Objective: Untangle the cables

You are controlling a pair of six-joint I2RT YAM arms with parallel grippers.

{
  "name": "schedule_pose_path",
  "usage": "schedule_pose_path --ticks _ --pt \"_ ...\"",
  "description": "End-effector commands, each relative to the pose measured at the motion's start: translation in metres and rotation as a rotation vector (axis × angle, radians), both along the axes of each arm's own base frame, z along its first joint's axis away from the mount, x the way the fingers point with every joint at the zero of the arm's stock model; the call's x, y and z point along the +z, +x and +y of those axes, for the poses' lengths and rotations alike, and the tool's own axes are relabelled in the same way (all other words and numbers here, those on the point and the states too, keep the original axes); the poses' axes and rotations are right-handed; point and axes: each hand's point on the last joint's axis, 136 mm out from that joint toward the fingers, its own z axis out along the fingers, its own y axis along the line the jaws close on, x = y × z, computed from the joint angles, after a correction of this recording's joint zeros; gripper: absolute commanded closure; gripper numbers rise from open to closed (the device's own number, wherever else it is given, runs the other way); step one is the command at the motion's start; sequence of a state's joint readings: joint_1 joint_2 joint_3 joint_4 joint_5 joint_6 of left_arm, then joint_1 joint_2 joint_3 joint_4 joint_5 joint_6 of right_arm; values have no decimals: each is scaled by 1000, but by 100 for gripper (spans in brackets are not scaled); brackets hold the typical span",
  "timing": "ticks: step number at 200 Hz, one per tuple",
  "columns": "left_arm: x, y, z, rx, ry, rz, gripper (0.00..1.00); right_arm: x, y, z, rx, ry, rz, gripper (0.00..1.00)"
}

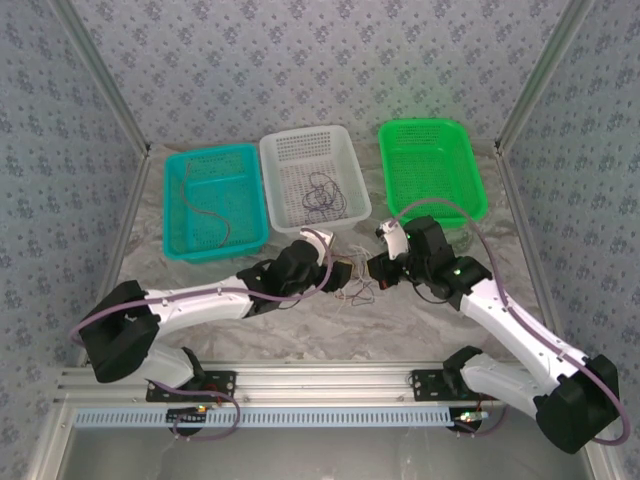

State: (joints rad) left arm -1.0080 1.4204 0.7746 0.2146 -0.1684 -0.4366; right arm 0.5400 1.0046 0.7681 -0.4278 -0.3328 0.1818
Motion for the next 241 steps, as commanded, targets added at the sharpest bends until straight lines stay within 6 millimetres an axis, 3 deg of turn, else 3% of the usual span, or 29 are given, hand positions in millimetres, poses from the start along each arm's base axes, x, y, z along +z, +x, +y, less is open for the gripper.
schedule_pose_path --ticks 1,41,129,153,174,195,221,241 --pt "33 3 -9 -39 -57 -100 25 -8 -4 4 37 12 23 100" --pt "45 1 -13 -107 -33 -213 24 -10 -9 8 69 46 45 100" --pt "36 -6 -31 -293 95 -302 27 -10 -17 12 128 82 82 100" --pt "36 -6 -35 -304 95 -303 39 -10 -20 12 143 88 91 100" --pt "38 -5 -37 -304 84 -307 67 -13 -21 10 139 77 100 100" --pt "40 -3 -34 -289 84 -302 85 -17 -18 6 118 57 106 100" --pt "41 -1 -27 -264 92 -290 91 -28 -11 -5 54 5 128 94" --pt "46 -1 -23 -249 82 -288 95 -38 -5 -12 7 -34 155 83"
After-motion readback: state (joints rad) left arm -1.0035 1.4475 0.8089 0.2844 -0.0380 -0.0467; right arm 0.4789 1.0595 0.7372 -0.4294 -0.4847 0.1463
